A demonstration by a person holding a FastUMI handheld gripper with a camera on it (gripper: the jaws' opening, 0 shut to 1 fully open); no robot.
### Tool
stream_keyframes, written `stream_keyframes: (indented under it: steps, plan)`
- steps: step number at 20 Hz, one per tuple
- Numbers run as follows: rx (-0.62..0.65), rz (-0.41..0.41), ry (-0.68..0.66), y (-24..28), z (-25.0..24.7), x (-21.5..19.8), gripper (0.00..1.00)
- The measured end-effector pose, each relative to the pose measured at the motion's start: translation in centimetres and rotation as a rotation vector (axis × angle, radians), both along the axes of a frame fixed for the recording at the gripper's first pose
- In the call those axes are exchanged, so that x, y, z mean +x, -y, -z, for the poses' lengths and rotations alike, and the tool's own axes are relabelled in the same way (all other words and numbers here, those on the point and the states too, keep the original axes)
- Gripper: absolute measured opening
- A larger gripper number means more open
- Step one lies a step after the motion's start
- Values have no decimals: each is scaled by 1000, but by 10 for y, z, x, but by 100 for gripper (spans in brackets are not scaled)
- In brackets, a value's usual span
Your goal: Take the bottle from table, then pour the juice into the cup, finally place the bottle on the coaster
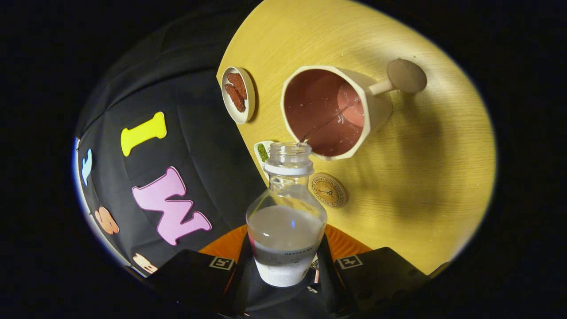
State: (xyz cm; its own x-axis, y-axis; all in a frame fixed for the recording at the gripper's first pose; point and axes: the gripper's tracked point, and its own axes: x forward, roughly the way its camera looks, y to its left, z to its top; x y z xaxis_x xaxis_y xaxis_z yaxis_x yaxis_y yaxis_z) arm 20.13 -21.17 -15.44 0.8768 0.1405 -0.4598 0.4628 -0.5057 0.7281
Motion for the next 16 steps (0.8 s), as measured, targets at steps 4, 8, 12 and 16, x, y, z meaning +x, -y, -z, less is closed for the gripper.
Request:
stream_keyframes:
  steps: [4,8,12,16]
  plan:
    - [74,36,-7,8,-5,2,68]
    - [123,59,-10,11,-8,3,69]
    - [181,82,-12,9,-11,3,69]
    - [261,127,-12,15,-16,5,69]
